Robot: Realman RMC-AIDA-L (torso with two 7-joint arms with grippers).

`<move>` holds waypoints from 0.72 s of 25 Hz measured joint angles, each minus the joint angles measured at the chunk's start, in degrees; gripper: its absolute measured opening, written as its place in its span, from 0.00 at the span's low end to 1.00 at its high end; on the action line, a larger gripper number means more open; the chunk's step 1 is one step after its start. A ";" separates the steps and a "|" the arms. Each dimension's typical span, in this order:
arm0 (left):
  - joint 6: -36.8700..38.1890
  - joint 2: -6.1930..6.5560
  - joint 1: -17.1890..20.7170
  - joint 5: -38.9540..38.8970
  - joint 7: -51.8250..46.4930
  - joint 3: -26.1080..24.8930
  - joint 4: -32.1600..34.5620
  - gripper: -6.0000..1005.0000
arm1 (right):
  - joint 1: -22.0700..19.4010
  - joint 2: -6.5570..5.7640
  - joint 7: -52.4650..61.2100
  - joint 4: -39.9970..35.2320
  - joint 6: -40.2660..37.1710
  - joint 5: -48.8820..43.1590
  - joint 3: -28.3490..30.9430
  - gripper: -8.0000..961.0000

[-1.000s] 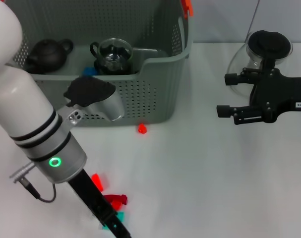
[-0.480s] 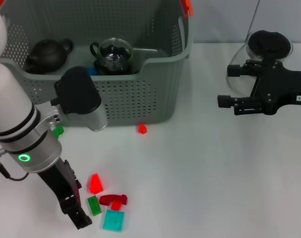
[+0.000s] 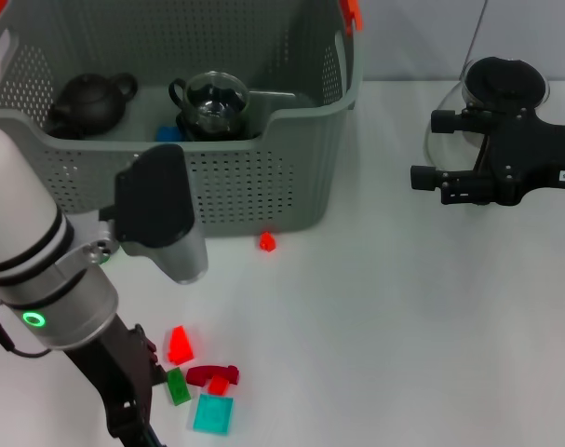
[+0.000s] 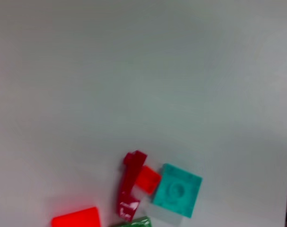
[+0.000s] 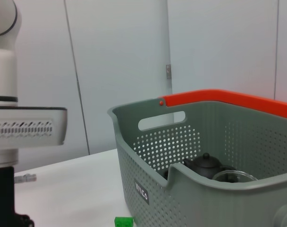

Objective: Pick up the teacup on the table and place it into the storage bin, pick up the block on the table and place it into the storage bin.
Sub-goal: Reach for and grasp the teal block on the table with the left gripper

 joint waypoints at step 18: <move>-1.56 -0.28 0.59 -2.09 -0.83 10.21 -1.53 0.94 | -0.33 0.00 -0.05 0.09 -0.34 -0.01 0.55 0.96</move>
